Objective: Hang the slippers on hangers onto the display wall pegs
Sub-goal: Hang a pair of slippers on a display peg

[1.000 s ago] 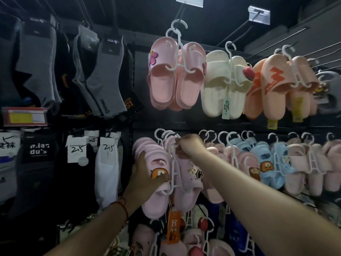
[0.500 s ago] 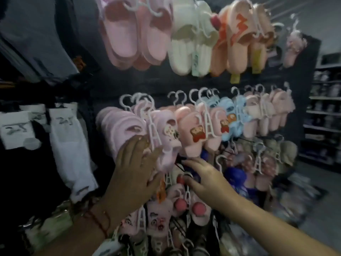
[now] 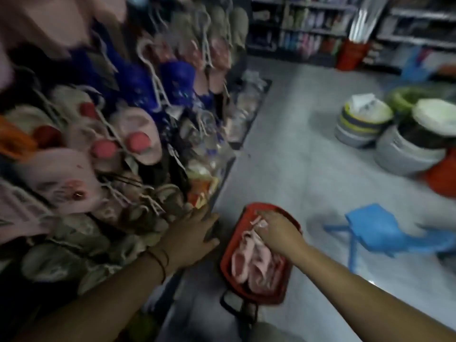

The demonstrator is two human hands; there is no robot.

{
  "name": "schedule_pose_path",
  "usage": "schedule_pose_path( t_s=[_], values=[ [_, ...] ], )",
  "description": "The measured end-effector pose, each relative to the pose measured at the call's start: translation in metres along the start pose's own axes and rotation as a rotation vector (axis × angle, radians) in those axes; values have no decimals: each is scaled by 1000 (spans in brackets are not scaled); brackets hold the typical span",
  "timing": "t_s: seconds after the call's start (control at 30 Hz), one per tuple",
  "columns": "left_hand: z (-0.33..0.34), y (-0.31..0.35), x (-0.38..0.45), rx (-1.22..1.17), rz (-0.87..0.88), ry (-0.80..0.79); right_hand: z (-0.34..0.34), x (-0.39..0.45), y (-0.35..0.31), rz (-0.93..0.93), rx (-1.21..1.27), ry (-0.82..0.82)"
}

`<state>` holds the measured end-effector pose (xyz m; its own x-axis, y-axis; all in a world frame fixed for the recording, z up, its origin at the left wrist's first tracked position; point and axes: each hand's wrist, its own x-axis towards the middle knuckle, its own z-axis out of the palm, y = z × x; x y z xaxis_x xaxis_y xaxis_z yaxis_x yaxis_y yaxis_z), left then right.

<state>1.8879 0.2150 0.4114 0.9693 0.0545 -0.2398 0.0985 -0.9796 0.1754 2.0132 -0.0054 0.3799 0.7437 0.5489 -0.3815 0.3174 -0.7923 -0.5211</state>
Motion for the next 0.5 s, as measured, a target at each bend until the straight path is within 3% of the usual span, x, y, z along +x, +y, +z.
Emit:
schedule_pose_path(
  t_s=[0.1, 0.3, 0.5],
  values=[
    [59, 23, 26, -83, 9, -287, 28, -16, 62, 168, 59, -63],
    [142, 51, 70, -158, -36, -564, 58, -30, 130, 386, 98, -147],
    [210, 40, 117, -76, -48, -613, 91, 0, 174, 486, 139, -331]
  ],
)
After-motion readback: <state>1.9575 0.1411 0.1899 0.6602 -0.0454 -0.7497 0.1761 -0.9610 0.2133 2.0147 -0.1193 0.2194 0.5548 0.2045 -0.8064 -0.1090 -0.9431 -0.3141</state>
